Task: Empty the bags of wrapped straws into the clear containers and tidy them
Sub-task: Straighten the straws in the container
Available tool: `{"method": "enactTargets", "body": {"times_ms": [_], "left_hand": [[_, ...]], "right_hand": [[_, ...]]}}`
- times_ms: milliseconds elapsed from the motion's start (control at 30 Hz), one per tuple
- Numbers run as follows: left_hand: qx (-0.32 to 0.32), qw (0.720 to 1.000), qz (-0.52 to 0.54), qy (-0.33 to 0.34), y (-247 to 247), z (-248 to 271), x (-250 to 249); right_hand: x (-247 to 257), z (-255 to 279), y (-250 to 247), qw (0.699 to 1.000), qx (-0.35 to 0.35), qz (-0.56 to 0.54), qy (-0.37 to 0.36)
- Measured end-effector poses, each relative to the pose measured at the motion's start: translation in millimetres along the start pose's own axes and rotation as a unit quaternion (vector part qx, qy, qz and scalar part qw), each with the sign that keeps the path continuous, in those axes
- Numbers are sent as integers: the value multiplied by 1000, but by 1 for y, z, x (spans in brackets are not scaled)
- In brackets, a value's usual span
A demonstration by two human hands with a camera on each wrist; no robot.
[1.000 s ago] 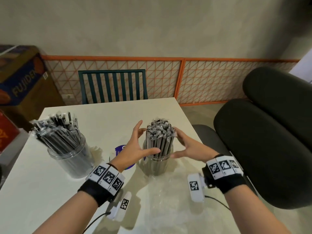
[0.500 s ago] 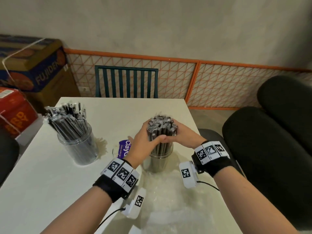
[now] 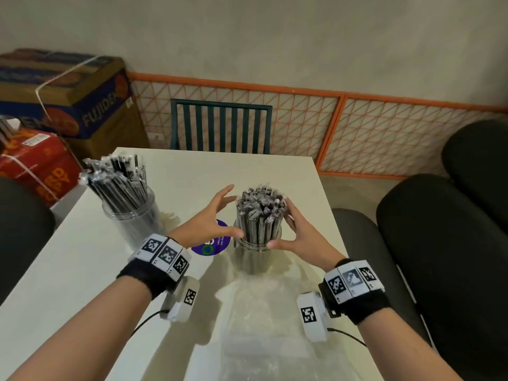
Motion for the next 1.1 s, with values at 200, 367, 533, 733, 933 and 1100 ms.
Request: {"method": "enactTargets", "body": {"times_ms": [200,367,533,733,933,1100], "left_hand": [[-13,999,19,27,20,-18,-18],[-101,993,40,46,36,-20,-18],[-35,999,6,21,28,-4,-1],[9,999,-33,-11,-5,-3,-3],[57,997,-49,8,5,-19,-18],[-2,998,-47,41,19,-24,-24]], "right_hand": [[12,-3,9,998,-45,35,-23],[18,-4,4,997,-59,48,-19],[0,9,2,999,-28,6,40],[-3,14,16,997,-66,32,36],[11,10,31,994,-101,10,40],[20,7,23,993,-114,13,27]]}}
Point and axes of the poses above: each hand's wrist, its own z-axis away from the middle knuckle, its own y-axis out of the palm, x = y × z, the point moved 2 cm from there along -z, towards the middle knuckle, and after that the axes turned 11 degrees about y, right-handed, at the moved point
